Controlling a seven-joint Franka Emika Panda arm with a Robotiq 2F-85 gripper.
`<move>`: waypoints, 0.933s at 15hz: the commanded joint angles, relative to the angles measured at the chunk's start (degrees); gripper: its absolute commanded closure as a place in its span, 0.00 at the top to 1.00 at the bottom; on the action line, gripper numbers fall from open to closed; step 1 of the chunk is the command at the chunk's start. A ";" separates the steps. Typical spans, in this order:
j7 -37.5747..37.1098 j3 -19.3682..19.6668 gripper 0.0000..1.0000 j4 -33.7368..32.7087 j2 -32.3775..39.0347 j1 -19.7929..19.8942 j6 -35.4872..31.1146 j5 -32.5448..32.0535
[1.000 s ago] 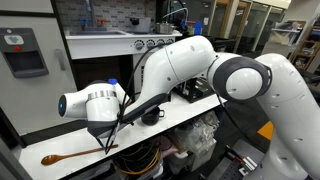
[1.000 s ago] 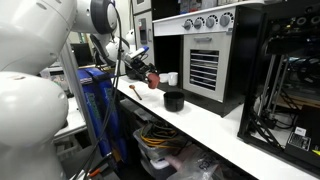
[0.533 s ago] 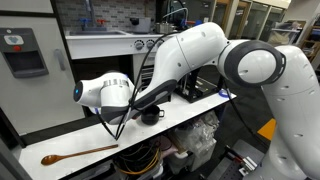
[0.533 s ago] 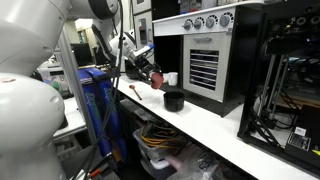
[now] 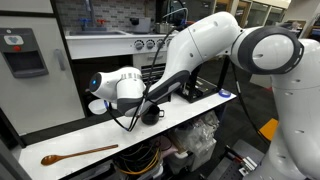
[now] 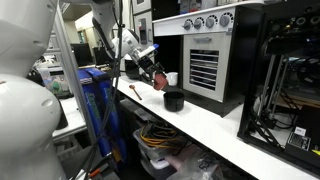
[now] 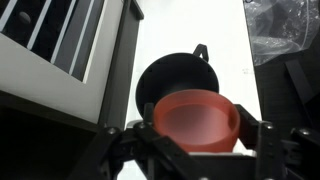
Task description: Pour the contents in the pink cup into the black pot
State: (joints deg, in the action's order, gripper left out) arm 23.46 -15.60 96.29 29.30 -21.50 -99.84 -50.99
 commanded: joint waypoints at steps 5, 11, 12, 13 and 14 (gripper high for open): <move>-0.24 0.10 0.51 10.65 -6.83 5.83 -12.76 2.48; -0.12 0.73 0.51 14.78 -9.60 8.78 -20.97 3.62; -0.11 0.85 0.51 15.37 -10.07 9.09 -22.32 3.93; -0.16 0.93 0.51 15.91 -10.48 9.36 -23.64 4.24; -0.17 1.00 0.51 16.55 -11.00 9.62 -25.09 4.63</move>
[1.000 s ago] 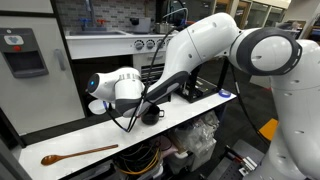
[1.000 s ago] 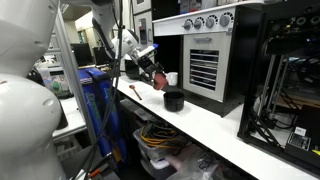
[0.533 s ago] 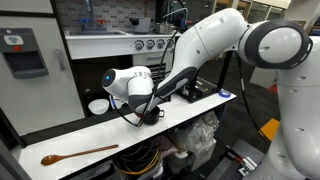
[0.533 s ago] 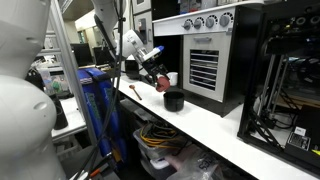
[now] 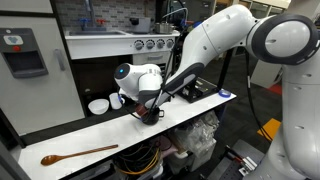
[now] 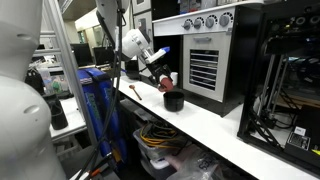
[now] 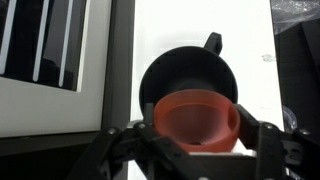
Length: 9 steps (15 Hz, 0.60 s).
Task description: Pour the contents in the pink cup into the black pot
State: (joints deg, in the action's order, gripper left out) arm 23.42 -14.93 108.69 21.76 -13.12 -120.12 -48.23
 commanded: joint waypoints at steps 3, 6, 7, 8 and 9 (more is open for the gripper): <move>-0.03 0.77 0.51 5.96 -4.80 1.69 -8.41 2.84; 0.06 1.33 0.51 8.02 -6.16 2.16 -11.76 3.87; 0.17 1.55 0.51 8.79 -6.65 2.36 -12.98 4.23; 0.28 1.74 0.51 9.62 -7.07 2.65 -14.30 4.46; 0.41 1.92 0.51 10.29 -7.49 2.90 -15.41 4.81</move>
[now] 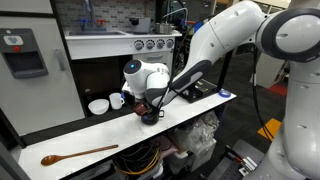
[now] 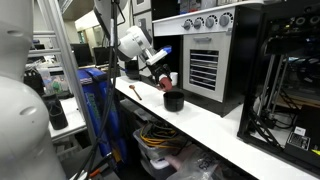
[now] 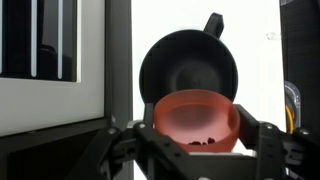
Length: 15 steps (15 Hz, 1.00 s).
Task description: Pour the contents in the pink cup into the black pot
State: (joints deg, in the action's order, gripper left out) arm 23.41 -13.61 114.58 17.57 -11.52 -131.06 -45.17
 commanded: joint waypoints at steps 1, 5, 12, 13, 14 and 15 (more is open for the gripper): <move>0.64 0.85 0.51 5.14 -3.74 1.61 -5.68 2.05; 1.57 1.94 0.51 7.97 -5.55 2.67 -10.27 2.98; 4.35 3.28 0.51 12.42 -7.59 4.88 -20.85 4.67; 4.93 3.42 0.51 12.90 -7.69 5.12 -22.10 5.08; 5.62 3.51 0.51 13.22 -7.71 5.33 -23.18 5.52; 6.33 3.60 0.51 13.58 -7.65 5.56 -24.33 5.98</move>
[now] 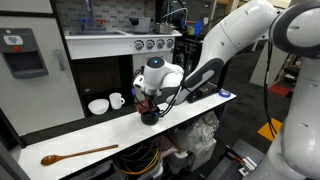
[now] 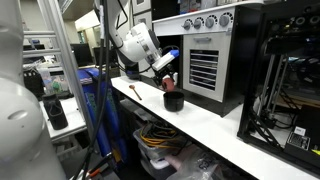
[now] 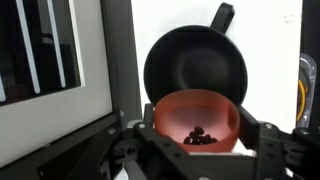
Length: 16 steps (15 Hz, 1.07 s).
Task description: Pour the contents in the pink cup into the black pot
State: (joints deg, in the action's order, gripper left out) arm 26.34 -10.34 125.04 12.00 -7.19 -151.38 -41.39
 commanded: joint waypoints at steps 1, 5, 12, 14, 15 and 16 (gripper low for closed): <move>3.99 0.44 0.51 3.36 -1.99 1.37 -4.90 2.53; 6.99 0.82 0.51 4.53 -2.04 2.34 -8.43 3.90; 13.45 0.76 0.51 5.82 -1.50 4.24 -15.43 8.06; 14.92 -0.31 0.51 6.24 -1.44 5.48 -17.07 9.43; 15.40 -0.43 0.51 6.60 -1.42 5.73 -18.21 10.03; 15.92 -0.58 0.51 7.02 -1.34 6.01 -19.55 10.75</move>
State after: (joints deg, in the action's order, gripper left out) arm 38.86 -9.62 129.42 11.99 -3.31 -167.11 -33.26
